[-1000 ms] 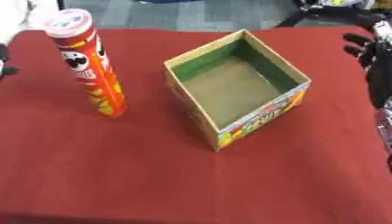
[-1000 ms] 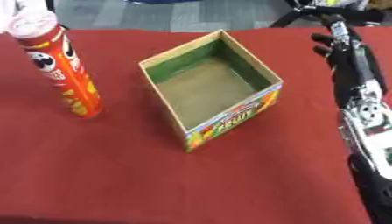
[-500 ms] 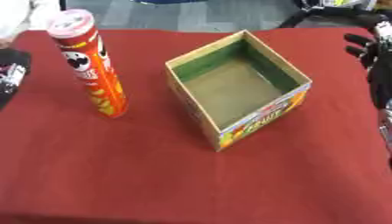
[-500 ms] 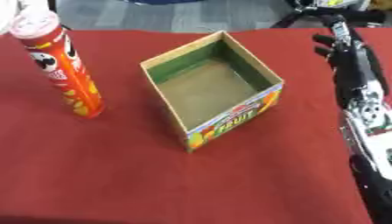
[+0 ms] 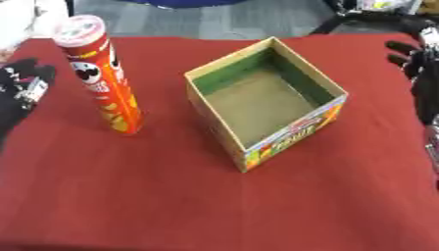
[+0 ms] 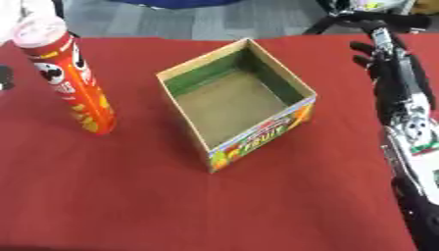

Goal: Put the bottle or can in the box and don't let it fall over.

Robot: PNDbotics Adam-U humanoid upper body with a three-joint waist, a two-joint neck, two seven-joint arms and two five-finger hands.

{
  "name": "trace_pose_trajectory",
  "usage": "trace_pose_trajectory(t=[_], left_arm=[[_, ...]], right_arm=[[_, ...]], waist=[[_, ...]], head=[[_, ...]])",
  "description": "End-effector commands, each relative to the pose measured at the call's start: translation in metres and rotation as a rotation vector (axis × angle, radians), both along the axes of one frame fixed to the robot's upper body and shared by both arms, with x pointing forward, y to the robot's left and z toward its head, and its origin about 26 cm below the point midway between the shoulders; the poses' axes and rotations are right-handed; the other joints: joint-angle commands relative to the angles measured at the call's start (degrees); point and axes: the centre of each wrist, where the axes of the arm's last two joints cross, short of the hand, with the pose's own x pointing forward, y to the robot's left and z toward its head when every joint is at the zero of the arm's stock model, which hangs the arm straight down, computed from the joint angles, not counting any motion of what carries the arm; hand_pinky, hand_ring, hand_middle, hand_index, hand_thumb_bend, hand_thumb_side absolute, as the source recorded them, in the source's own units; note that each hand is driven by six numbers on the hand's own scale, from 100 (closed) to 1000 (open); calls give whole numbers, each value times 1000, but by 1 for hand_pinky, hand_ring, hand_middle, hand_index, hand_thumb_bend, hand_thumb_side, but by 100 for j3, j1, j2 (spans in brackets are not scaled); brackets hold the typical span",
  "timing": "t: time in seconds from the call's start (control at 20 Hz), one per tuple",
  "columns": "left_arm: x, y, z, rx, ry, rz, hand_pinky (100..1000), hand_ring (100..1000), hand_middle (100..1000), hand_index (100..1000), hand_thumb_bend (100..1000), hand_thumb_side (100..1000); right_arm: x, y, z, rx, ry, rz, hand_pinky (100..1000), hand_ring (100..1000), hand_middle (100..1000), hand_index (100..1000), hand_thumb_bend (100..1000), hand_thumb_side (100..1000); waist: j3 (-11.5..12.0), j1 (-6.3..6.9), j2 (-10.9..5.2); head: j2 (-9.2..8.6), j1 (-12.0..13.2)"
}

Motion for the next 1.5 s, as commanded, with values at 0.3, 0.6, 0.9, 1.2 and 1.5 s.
trace_pose_trajectory(t=[0.3,0.6,0.9,1.2,1.5], left_arm=[[2,1,12,84,0,-40,1000,829,808,923,505,630],[4,-1,11,115,16,-51,1000,848,827,947,545,655],[5,-4,11,127,22,-64,1000,853,838,960,546,663],[8,-5,11,128,33,-70,1000,854,842,964,557,667],[12,-8,10,127,41,-86,1000,853,833,964,582,687]], right_arm=[[0,-3,11,-13,-29,1,905,872,942,883,100,895],[0,-2,11,-13,-28,3,904,870,940,883,100,895],[0,-2,10,-12,-27,4,904,869,939,882,100,895],[0,-2,10,-11,-24,5,904,868,938,882,100,896],[0,-1,9,-10,-21,8,903,865,937,882,100,897]], waist=[[-13,6,-126],[-26,14,-127],[-33,19,-124],[-40,20,-119],[-53,27,-104]], head=[[-92,31],[-110,35],[-123,36],[-120,50],[-127,61]])
